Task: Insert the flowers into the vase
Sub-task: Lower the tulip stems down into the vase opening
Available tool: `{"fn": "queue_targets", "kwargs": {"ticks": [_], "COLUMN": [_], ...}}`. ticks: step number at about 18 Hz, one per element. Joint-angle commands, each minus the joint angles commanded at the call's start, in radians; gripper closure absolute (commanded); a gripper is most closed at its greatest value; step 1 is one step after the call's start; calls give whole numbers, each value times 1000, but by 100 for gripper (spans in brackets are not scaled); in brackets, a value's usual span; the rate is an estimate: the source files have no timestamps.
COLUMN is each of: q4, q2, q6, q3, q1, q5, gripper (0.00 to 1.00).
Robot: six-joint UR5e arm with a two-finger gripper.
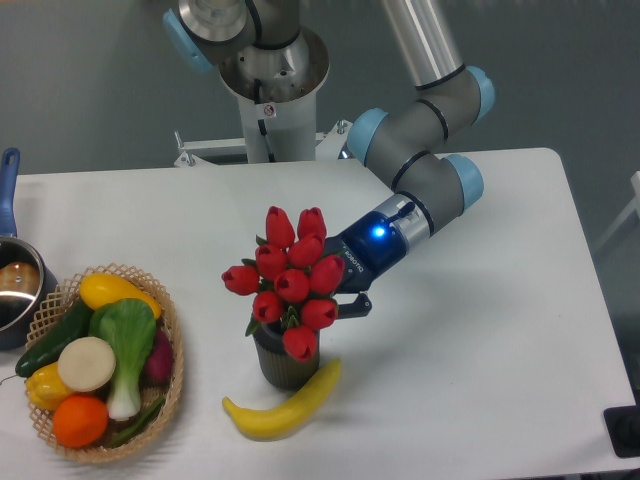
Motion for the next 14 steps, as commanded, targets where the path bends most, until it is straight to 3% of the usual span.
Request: {"fn": "queue_targets", "kwargs": {"ticks": [14], "q4": [2], "q2": [-28], "q6": [35], "q3": [-5], "q1": [20], "q5": [8], "gripper": [72]}}
